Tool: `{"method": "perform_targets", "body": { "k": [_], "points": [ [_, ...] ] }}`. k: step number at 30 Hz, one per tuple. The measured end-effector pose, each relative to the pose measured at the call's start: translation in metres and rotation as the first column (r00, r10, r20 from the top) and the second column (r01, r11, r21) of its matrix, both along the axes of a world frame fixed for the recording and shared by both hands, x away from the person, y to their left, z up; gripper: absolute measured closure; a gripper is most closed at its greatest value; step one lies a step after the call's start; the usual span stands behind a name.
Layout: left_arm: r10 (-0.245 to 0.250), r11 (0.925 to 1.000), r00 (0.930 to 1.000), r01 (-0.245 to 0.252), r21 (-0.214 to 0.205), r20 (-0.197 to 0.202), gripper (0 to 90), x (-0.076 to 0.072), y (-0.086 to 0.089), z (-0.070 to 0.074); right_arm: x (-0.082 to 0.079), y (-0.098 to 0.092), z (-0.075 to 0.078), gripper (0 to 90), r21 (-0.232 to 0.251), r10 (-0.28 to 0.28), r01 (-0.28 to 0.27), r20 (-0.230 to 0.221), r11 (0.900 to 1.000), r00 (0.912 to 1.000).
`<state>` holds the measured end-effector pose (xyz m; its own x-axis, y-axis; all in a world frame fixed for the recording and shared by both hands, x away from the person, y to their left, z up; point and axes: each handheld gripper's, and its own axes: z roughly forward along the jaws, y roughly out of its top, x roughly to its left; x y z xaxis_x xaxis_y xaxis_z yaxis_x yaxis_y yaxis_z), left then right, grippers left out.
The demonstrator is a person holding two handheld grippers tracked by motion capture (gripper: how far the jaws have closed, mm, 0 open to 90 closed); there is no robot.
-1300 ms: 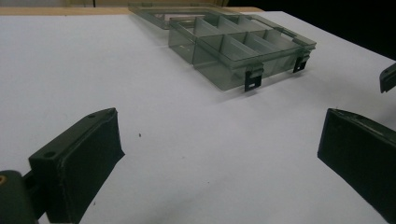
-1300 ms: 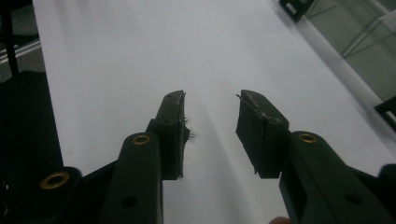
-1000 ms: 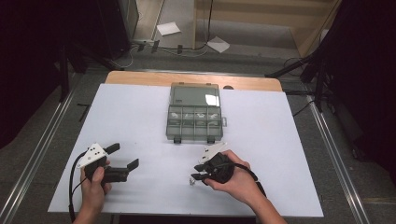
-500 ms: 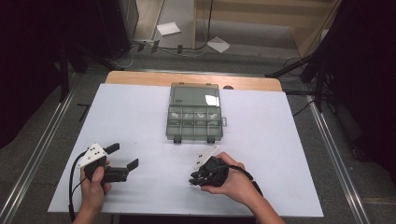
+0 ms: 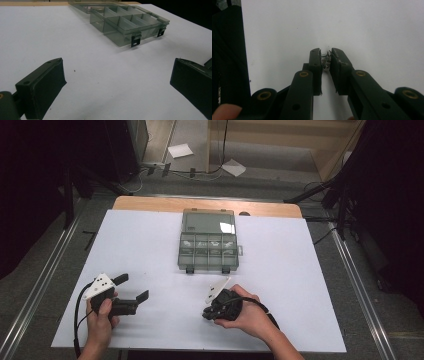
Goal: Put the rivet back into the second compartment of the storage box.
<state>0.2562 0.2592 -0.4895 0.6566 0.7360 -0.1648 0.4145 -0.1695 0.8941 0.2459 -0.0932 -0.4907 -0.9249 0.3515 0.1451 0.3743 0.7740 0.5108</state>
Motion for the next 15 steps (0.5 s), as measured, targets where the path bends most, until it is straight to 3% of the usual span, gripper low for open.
{"method": "perform_targets", "body": {
  "k": [6, 11, 15],
  "points": [
    [-0.001, 1.0000, 1.0000, 0.001, -0.001, 0.001, 0.0, 0.0001, -0.0002, -0.0002, -0.0018, 0.0011, -0.0014, 87.5, 0.004, 0.025, -0.025, 0.010, 0.9997, 0.9996],
    [-0.001, 1.0000, 1.0000, 0.001, -0.004, 0.000, 0.0, 0.0000, -0.0002, 0.0000, -0.0050, 0.0024, -0.0003, 87.8, -0.005, 0.019, -0.018, 0.020, 0.9998, 0.9996],
    [-0.001, 1.0000, 1.0000, 0.001, -0.005, 0.002, 0.0, -0.0002, -0.0005, 0.0000, -0.0044, 0.0006, 0.0049, 87.9, 0.024, 0.026, -0.027, 0.045, 0.9993, 0.9987]
  ]
}}
